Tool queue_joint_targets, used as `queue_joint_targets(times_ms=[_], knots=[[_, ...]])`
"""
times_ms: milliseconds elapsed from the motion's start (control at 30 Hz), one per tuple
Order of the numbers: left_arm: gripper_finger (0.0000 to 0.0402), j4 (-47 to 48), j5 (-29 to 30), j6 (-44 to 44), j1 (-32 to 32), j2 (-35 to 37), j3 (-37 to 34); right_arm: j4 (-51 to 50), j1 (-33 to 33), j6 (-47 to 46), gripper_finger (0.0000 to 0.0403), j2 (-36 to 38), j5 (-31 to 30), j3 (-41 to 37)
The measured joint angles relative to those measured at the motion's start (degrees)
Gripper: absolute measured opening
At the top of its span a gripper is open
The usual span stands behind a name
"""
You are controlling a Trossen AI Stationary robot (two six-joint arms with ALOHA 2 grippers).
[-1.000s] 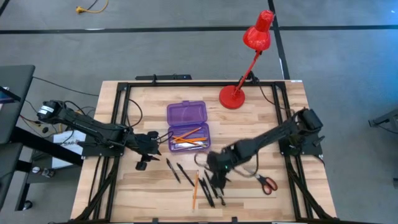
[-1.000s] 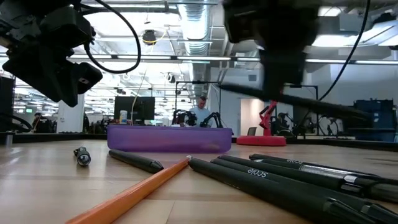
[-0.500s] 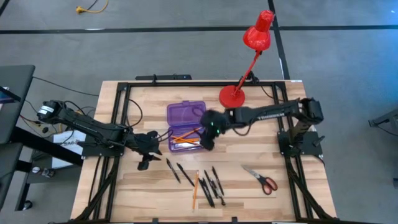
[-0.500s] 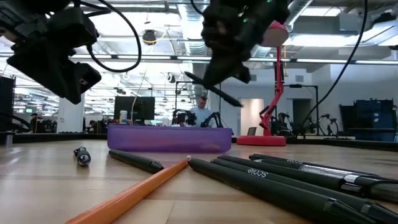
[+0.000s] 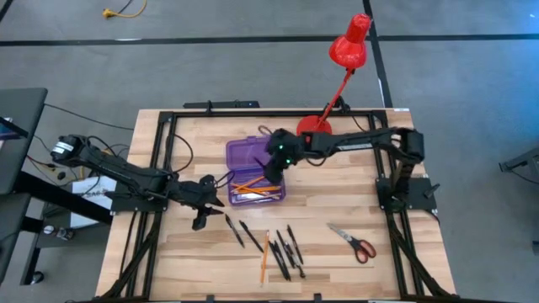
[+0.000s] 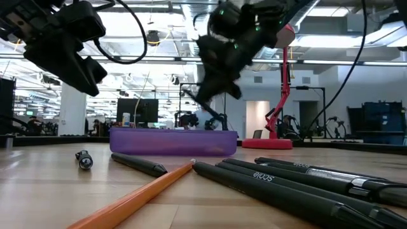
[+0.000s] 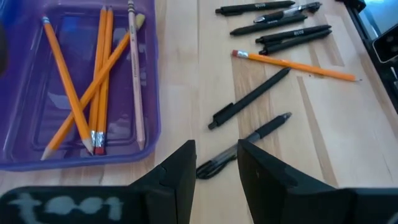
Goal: Pick & place school supplies into a supply box
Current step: Put the black pen into the purple supply box, then put the transparent pen into the purple supply box
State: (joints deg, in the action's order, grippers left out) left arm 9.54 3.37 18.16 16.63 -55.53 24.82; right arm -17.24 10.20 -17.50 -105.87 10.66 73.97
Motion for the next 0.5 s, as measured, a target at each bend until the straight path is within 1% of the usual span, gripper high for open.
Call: queue_joint_targets(times_ms=[100, 200, 300, 400, 500], knots=[[0.0105, 0.53, 0.82, 0.55, 0.77, 0.02, 0.0, 0.52, -0.52, 0.0, 0.0007, -2.59, -0.01, 1.38], [0.0105, 1.1, 1.36, 1.02, 1.52, 0.02, 0.02, -0.43, -0.57, 0.0, 0.0024, -3.98, 1.8, 2.52], [0.0105, 1.66, 2.26, 1.45, 2.29, 0.02, 0.02, -1.98, -0.31, -0.17, 0.0057, -5.24, 3.0, 2.64], [0.0105, 1.63, 3.01, 1.18, 2.87, 0.02, 0.02, -1.22, -0.31, -0.37, 0.0097, -5.18, 3.04, 2.86], [0.0105, 1.05, 3.17, -1.27, 3.28, 0.02, 0.02, -1.7, -0.31, 0.44, 0.0138, -4.69, 3.12, 2.75]])
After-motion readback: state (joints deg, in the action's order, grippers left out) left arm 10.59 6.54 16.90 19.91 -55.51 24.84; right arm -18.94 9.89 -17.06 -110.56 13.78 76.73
